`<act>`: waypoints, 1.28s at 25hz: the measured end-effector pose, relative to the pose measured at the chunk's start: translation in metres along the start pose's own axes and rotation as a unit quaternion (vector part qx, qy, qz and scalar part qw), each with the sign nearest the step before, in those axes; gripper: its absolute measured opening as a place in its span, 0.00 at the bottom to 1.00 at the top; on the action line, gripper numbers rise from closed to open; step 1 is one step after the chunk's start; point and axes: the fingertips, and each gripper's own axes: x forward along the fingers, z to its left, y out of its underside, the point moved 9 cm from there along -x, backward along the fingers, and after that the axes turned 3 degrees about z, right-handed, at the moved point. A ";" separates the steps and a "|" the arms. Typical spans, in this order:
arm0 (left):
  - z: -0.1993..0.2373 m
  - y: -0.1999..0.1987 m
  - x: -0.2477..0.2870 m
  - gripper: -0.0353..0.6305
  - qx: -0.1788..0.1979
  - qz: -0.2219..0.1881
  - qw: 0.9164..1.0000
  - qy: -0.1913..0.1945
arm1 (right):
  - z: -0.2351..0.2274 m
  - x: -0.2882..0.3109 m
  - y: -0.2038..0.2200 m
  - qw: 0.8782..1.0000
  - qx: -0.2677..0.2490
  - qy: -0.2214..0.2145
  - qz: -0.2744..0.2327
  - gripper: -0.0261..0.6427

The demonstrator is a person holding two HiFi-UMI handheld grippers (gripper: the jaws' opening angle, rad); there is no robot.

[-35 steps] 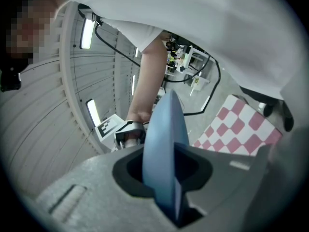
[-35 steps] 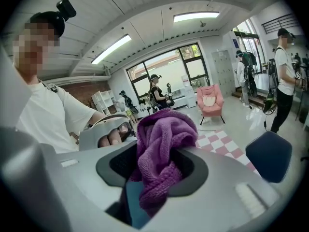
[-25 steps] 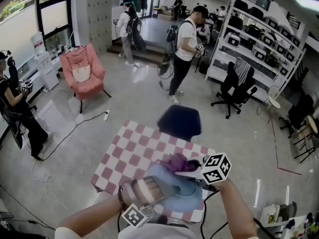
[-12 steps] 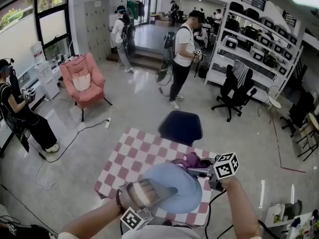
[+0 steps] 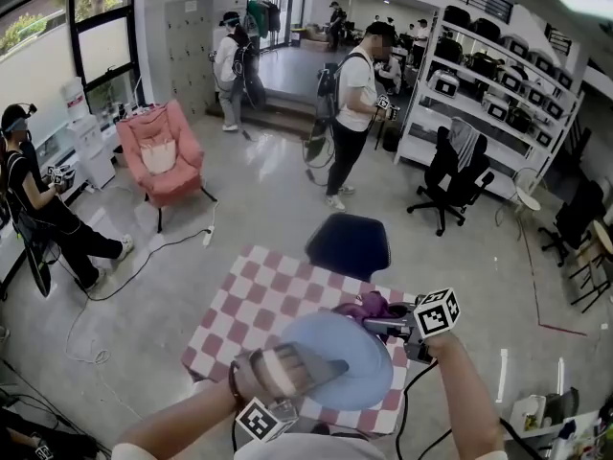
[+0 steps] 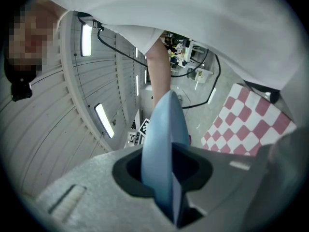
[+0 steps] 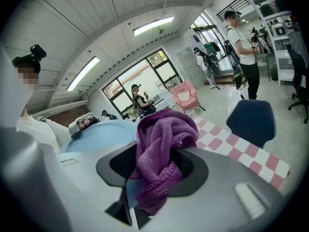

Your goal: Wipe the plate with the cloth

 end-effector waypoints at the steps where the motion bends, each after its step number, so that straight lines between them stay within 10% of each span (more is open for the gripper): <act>1: -0.001 -0.001 0.000 0.18 0.000 -0.003 1.000 -0.001 | 0.002 0.002 -0.002 1.000 -0.003 -0.002 0.002 0.29; 32: -0.030 -0.024 0.007 0.17 0.013 -0.074 0.995 0.066 | 0.113 0.076 -0.021 0.978 -0.165 -0.095 0.087 0.29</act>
